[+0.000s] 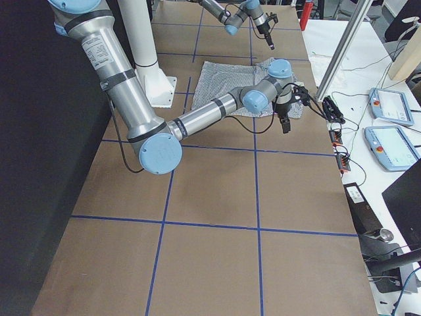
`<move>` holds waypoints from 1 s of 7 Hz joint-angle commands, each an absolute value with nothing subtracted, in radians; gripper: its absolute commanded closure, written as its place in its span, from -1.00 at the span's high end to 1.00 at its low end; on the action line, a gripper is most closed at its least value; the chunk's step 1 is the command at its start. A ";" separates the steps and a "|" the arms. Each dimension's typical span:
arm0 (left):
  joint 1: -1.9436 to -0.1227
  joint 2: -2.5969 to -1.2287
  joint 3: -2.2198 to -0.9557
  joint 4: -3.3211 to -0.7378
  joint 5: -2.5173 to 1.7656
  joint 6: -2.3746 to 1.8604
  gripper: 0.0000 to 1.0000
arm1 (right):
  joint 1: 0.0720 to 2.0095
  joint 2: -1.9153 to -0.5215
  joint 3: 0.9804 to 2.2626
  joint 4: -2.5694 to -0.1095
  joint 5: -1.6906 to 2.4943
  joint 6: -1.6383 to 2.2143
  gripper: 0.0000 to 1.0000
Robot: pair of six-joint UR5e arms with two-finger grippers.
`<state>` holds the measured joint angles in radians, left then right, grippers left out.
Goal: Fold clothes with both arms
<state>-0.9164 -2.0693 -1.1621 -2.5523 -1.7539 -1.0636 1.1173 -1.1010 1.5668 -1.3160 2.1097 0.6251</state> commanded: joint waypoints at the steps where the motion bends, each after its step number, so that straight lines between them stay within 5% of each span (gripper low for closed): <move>1: -0.882 -2.130 -1.048 -2.562 -1.717 -1.030 0.34 | 1.117 -1.111 1.571 -1.316 2.106 0.624 1.00; 7: -0.882 -2.168 -0.983 -2.571 -1.715 -0.951 0.21 | 1.117 -1.109 1.563 -1.316 2.100 0.626 1.00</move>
<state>-0.8821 -2.1648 -0.9900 -2.5705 -1.7150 -0.9519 1.1167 -1.1093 1.5645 -1.3162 2.1012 0.6254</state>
